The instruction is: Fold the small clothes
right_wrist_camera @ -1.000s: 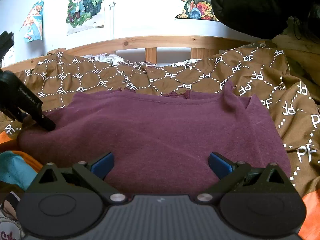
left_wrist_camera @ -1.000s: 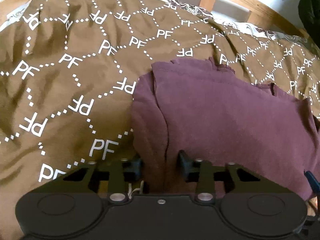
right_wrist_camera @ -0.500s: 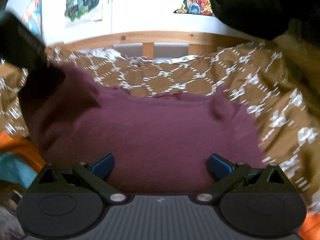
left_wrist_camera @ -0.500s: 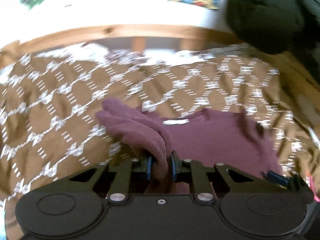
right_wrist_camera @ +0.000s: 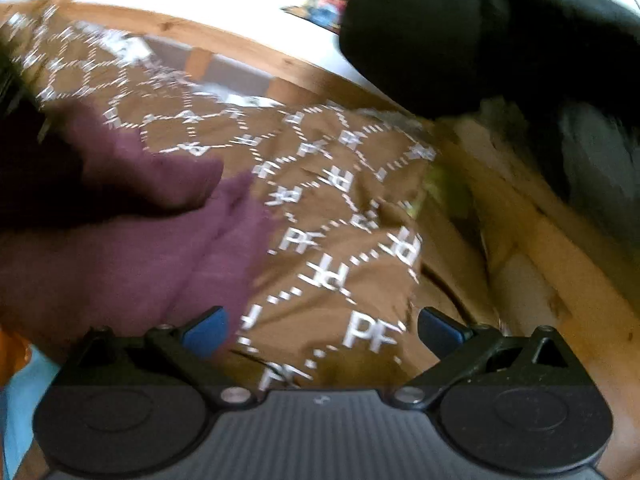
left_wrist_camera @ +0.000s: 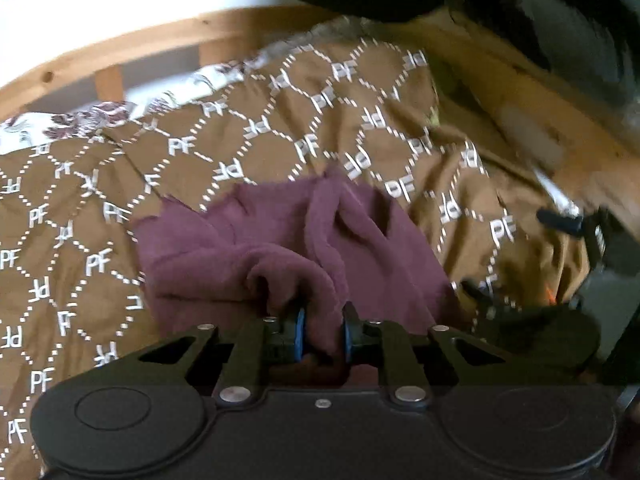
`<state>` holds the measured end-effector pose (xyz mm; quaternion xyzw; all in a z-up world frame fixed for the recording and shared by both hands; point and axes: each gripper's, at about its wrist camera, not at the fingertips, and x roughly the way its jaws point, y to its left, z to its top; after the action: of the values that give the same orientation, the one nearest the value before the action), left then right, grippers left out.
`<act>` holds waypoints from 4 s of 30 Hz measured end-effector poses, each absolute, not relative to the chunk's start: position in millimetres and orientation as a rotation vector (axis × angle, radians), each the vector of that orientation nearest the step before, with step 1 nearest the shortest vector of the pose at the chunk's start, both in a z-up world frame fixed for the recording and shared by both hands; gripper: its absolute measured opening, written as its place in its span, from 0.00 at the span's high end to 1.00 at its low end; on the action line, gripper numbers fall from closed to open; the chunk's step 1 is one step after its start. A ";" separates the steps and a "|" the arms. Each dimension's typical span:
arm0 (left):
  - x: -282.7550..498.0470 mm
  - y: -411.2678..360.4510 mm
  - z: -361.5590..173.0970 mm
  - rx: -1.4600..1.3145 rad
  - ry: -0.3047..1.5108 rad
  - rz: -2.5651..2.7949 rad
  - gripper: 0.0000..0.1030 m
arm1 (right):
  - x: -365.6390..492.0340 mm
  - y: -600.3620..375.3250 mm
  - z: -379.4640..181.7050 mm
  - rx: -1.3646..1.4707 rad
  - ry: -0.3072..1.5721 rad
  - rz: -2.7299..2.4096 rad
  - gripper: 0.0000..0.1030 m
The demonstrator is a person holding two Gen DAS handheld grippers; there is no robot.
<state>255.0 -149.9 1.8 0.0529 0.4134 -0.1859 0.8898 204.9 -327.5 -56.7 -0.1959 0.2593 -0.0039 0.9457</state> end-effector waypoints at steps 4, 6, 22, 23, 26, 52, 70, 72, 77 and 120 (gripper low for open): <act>250.9 -153.7 -3.8 0.118 0.866 -0.410 0.71 | 207.5 -345.4 -54.1 -0.304 0.538 -0.018 0.00; 246.9 -150.4 -0.8 0.086 0.854 -0.433 0.65 | 210.1 -349.5 -53.4 -0.291 0.536 -0.023 0.00; 176.7 -86.7 24.0 0.047 0.568 -0.357 0.01 | 201.9 -360.2 -40.0 0.098 0.380 0.062 0.00; 173.7 -81.5 17.4 0.066 0.574 -0.336 0.01 | 200.7 -360.0 -38.9 0.159 0.363 0.102 0.00; 171.3 -73.5 -2.2 0.114 0.634 -0.289 0.01 | 202.3 -350.0 -37.4 0.241 0.350 0.217 0.00; 160.8 -118.6 -51.4 0.564 0.596 -0.288 0.13 | 222.5 -351.0 -54.5 0.449 0.496 0.300 0.94; 165.4 -110.4 -47.2 0.478 0.632 -0.284 0.14 | 205.7 -330.4 -60.8 0.550 0.500 0.231 0.94; 166.0 -112.1 -47.7 0.488 0.625 -0.279 0.15 | 202.2 -329.6 -67.2 0.614 0.547 0.211 0.94; 170.6 -113.1 -54.0 0.502 0.641 -0.285 0.21 | 212.9 -327.9 -75.0 0.644 0.582 0.261 0.78; 157.0 -117.3 -33.1 0.261 0.593 -0.483 0.37 | 270.7 -374.3 -69.4 0.349 0.559 0.302 0.84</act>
<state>157.0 -117.3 -33.1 0.1269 0.2887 -0.2348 0.9195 270.7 -374.3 -69.4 0.1707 0.2734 0.1475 0.9350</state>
